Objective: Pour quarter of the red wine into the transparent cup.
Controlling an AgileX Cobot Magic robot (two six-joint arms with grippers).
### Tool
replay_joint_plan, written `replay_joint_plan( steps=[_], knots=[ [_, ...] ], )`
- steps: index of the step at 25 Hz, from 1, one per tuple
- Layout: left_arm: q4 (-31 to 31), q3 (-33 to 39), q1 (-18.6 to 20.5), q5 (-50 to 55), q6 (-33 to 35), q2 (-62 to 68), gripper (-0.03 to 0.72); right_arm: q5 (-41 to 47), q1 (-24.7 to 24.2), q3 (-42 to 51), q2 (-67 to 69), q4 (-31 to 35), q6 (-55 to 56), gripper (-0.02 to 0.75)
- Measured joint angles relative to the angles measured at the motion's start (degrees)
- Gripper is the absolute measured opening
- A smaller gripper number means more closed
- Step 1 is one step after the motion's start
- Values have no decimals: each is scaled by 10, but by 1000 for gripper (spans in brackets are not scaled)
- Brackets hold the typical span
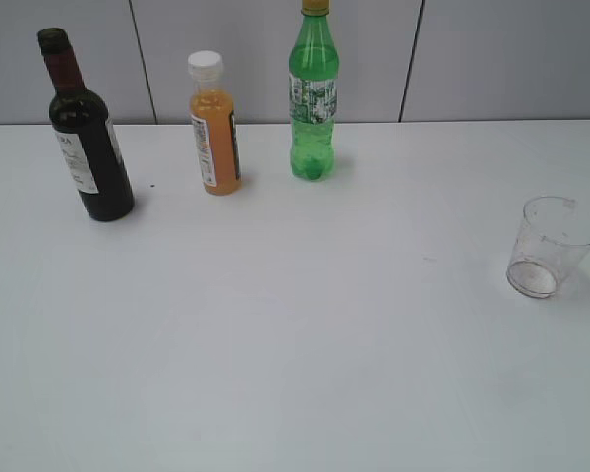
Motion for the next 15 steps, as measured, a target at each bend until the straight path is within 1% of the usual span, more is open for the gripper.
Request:
replay_joint_plan(
  steps=[15],
  knots=[
    [0, 0, 0, 0, 0, 0, 582, -1, 0, -1, 0, 1, -1, 593]
  ],
)
